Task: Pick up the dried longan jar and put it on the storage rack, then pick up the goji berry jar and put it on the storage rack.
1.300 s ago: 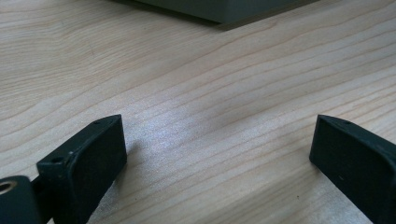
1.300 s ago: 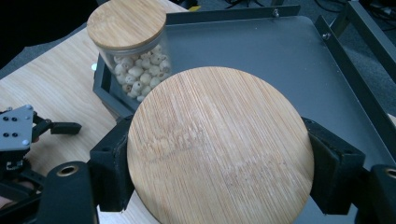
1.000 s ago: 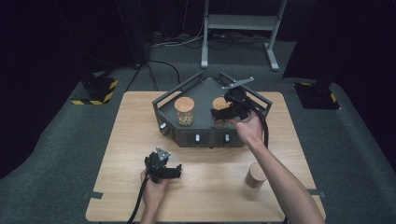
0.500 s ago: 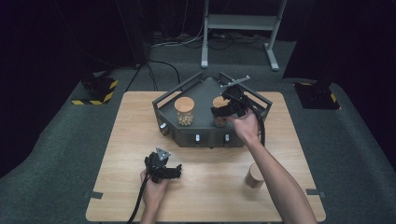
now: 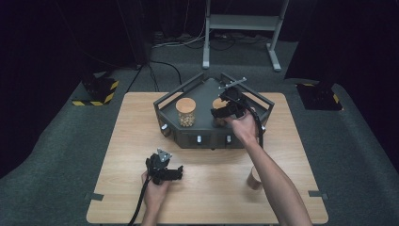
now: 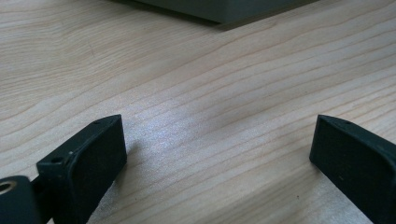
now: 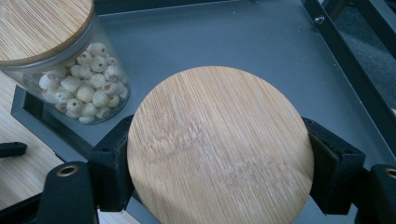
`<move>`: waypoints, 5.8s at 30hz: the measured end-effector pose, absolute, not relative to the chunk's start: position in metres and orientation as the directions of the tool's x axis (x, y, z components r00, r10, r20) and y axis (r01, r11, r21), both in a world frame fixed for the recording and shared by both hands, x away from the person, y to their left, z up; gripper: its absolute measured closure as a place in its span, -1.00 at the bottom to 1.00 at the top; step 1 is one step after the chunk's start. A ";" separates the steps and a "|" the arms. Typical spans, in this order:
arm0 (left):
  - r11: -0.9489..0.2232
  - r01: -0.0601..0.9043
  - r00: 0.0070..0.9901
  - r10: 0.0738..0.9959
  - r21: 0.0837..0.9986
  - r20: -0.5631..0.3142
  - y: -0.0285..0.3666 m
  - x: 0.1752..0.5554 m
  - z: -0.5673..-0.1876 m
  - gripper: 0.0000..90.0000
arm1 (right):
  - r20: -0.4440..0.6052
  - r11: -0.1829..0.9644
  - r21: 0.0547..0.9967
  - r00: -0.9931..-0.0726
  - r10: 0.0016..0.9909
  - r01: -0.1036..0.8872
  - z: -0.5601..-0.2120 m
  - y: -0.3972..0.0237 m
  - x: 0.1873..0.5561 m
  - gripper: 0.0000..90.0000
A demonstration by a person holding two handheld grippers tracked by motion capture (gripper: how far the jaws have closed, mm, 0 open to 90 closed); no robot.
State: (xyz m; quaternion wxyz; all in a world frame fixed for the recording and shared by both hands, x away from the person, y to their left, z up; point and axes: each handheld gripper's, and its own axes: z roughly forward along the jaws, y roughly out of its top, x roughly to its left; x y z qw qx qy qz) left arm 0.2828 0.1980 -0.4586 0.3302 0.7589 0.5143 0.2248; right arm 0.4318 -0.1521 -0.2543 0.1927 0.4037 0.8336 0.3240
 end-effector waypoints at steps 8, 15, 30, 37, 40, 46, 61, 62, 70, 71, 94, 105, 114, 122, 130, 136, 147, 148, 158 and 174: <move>-0.253 0.632 0.370 0.929 0.733 0.001 0.198 0.283 -0.459 -0.92 | -0.061 0.471 0.694 -0.608 0.792 0.545 -0.258 -0.147 0.434 -0.47; -0.253 0.632 0.370 0.929 0.732 0.001 0.198 0.283 -0.459 -0.92 | -0.064 0.475 0.692 -0.610 0.790 0.543 -0.260 -0.143 0.434 -0.47; -0.253 0.632 0.370 0.929 0.732 0.001 0.198 0.283 -0.459 -0.92 | -0.097 0.511 0.679 -0.626 0.774 0.527 -0.260 -0.138 0.432 -0.47; -0.253 0.632 0.370 0.929 0.733 0.001 0.198 0.283 -0.459 -0.92 | -0.083 0.502 0.683 -0.627 0.774 0.530 -0.261 -0.140 0.432 -0.58; -0.253 0.632 0.370 0.929 0.732 0.002 0.198 0.283 -0.459 -0.92 | -0.076 0.493 0.681 -0.617 0.783 0.542 -0.261 -0.139 0.432 -0.79; -0.255 0.632 0.371 0.928 0.732 0.003 0.198 0.283 -0.459 -0.92 | -0.044 0.462 0.700 -0.613 0.789 0.544 -0.262 -0.147 0.430 -0.93; -0.255 0.632 0.372 0.928 0.732 0.002 0.198 0.283 -0.459 -0.93 | -0.009 0.411 0.734 -0.597 0.802 0.541 -0.253 -0.172 0.414 -0.99; -0.255 0.632 0.372 0.928 0.732 0.002 0.198 0.283 -0.459 -0.93 | -0.005 0.407 0.737 -0.598 0.802 0.540 -0.252 -0.176 0.414 -0.99; -0.255 0.632 0.372 0.928 0.732 0.002 0.198 0.283 -0.459 -0.93 | 0.039 0.367 0.769 -0.611 0.790 0.523 -0.256 -0.199 0.404 -0.99; -0.255 0.632 0.372 0.928 0.732 0.002 0.198 0.283 -0.459 -0.93 | 0.039 0.365 0.774 -0.615 0.788 0.518 -0.256 -0.202 0.402 -0.99; -0.254 0.632 0.372 0.928 0.732 0.001 0.198 0.283 -0.459 -0.93 | 0.065 0.300 0.822 -0.603 0.795 0.484 -0.261 -0.247 0.374 -0.94; -0.254 0.632 0.372 0.928 0.732 0.001 0.198 0.283 -0.459 -0.93 | 0.072 0.283 0.842 -0.616 0.785 0.459 -0.266 -0.258 0.365 -0.97; -0.254 0.632 0.372 0.928 0.732 0.001 0.198 0.283 -0.459 -0.93 | 0.086 0.263 0.854 -0.621 0.779 0.449 -0.271 -0.269 0.359 -0.99; -0.260 0.632 0.377 0.926 0.730 0.003 0.198 0.284 -0.458 -0.94 | 0.093 0.250 0.853 -0.605 0.791 0.458 -0.283 -0.280 0.355 -0.99; -0.260 0.632 0.377 0.926 0.730 0.003 0.198 0.284 -0.458 -0.95 | 0.091 0.254 0.854 -0.611 0.787 0.454 -0.289 -0.285 0.351 -0.99; -0.260 0.632 0.377 0.926 0.730 0.003 0.198 0.284 -0.458 -0.95 | 0.109 0.251 0.842 -0.605 0.789 0.478 -0.295 -0.290 0.352 -0.99; -0.262 0.632 0.380 0.925 0.729 0.003 0.198 0.284 -0.458 -0.95 | 0.104 0.240 0.856 -0.608 0.787 0.458 -0.304 -0.305 0.337 -0.99; -0.262 0.632 0.380 0.925 0.729 0.003 0.198 0.284 -0.458 -0.95 | 0.104 0.240 0.855 -0.606 0.789 0.459 -0.306 -0.306 0.336 -0.99; -0.262 0.632 0.380 0.925 0.729 0.003 0.198 0.284 -0.458 -0.95 | 0.129 0.220 0.844 -0.583 0.802 0.489 -0.322 -0.319 0.331 -0.99; -0.262 0.632 0.380 0.925 0.729 0.003 0.198 0.284 -0.458 -0.95 | 0.129 0.233 0.829 -0.580 0.804 0.508 -0.331 -0.316 0.330 -0.99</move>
